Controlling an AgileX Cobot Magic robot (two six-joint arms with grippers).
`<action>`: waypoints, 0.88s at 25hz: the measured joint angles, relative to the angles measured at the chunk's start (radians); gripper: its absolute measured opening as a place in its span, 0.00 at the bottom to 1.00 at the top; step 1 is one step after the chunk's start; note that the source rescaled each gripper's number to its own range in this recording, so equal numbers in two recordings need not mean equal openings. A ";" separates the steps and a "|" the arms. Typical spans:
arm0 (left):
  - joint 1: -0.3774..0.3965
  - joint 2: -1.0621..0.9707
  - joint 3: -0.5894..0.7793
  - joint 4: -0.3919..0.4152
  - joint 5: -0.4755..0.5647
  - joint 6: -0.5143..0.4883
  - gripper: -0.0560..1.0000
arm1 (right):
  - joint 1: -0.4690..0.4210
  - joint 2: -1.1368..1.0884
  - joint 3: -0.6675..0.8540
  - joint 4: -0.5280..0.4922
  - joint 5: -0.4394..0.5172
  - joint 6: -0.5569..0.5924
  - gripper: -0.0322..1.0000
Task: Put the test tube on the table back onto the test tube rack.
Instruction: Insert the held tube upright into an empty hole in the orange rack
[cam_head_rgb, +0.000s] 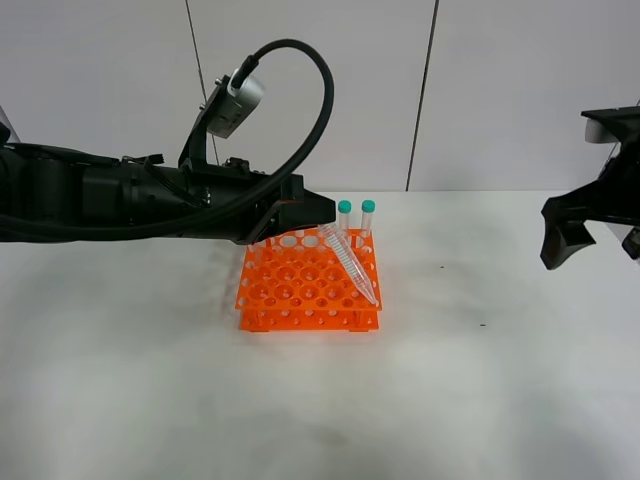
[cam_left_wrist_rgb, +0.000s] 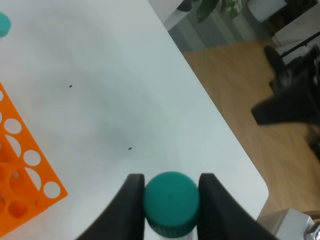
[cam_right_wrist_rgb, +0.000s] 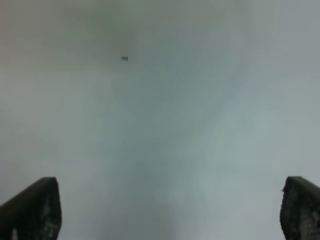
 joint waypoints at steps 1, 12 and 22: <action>0.000 0.000 0.000 0.000 0.000 0.000 0.06 | 0.000 -0.024 0.039 0.001 0.000 0.000 0.96; 0.000 0.000 0.000 0.000 0.000 0.000 0.06 | 0.000 -0.670 0.559 0.008 -0.035 -0.026 0.94; 0.000 0.000 0.000 0.000 0.000 0.000 0.06 | 0.000 -1.311 0.701 0.032 -0.180 -0.055 0.94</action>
